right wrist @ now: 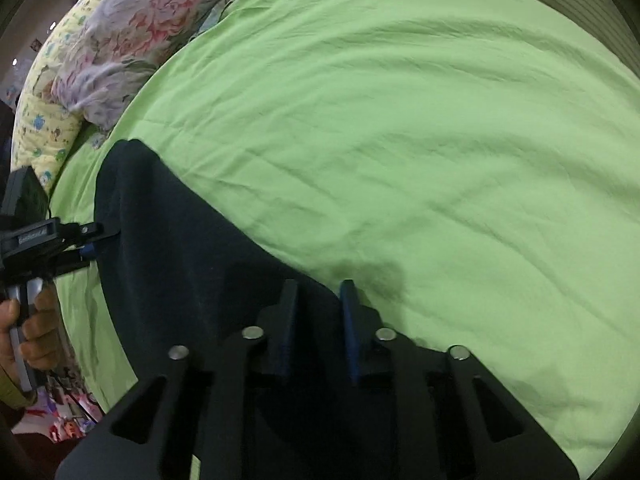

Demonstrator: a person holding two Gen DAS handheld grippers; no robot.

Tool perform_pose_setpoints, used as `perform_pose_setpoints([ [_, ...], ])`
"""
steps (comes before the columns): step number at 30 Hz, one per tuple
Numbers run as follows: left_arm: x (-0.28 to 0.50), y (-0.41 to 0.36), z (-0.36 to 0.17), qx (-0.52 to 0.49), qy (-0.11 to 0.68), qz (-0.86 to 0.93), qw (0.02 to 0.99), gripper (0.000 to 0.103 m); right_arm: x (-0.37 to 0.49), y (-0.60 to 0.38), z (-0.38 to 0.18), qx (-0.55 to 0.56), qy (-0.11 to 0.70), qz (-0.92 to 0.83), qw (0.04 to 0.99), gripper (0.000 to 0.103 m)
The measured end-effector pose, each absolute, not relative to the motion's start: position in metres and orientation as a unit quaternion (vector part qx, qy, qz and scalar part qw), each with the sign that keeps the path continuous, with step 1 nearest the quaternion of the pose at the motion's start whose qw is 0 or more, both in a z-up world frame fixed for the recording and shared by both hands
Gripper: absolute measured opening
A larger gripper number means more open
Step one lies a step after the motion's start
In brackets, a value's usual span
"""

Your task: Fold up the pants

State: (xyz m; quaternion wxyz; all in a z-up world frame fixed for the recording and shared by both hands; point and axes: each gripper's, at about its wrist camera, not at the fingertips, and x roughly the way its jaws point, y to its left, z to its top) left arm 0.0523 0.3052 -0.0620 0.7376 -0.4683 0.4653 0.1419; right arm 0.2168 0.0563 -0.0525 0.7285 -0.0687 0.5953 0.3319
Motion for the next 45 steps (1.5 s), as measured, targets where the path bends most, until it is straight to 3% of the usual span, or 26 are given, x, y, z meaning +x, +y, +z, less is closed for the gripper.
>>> perform_pose_setpoints([
  [2, 0.054, 0.305, -0.058, -0.466, 0.458, 0.127, 0.746, 0.027, 0.212, 0.055, -0.046, -0.076, 0.589, 0.336, 0.731, 0.013],
  [5, 0.049, 0.306, -0.041, -0.459, 0.440, 0.104, 0.765, 0.021, 0.211, 0.056, -0.033, -0.071, 0.575, 0.344, 0.739, 0.012],
  [13, 0.029, 0.304, 0.008, -0.424, 0.384, 0.049, 0.819, 0.020, 0.215, 0.056, 0.004, -0.072, 0.521, 0.341, 0.779, 0.009],
  [24, 0.041, 0.309, -0.032, -0.373, 0.429, 0.077, 0.819, 0.020, 0.220, 0.075, -0.030, -0.128, 0.521, 0.291, 0.792, 0.007],
  [27, 0.044, 0.306, -0.038, -0.349, 0.453, 0.083, 0.816, 0.025, 0.224, 0.071, -0.035, -0.121, 0.530, 0.264, 0.797, 0.011],
  [31, 0.040, 0.310, -0.030, -0.328, 0.464, 0.109, 0.816, 0.040, 0.225, 0.051, -0.027, -0.070, 0.535, 0.243, 0.806, 0.012],
  [38, 0.029, 0.322, 0.002, -0.325, 0.441, 0.118, 0.828, 0.047, 0.202, 0.003, -0.001, -0.012, 0.528, 0.216, 0.822, 0.013],
  [41, 0.038, 0.314, 0.013, -0.312, 0.443, 0.102, 0.835, 0.048, 0.186, -0.018, 0.006, 0.009, 0.526, 0.201, 0.827, 0.025],
  [43, 0.047, 0.303, 0.020, -0.300, 0.447, 0.089, 0.838, 0.050, 0.174, -0.032, 0.009, 0.027, 0.523, 0.195, 0.829, 0.047],
  [45, 0.057, 0.290, 0.025, -0.295, 0.449, 0.069, 0.841, 0.052, 0.161, -0.045, 0.013, 0.036, 0.515, 0.189, 0.835, 0.047],
])
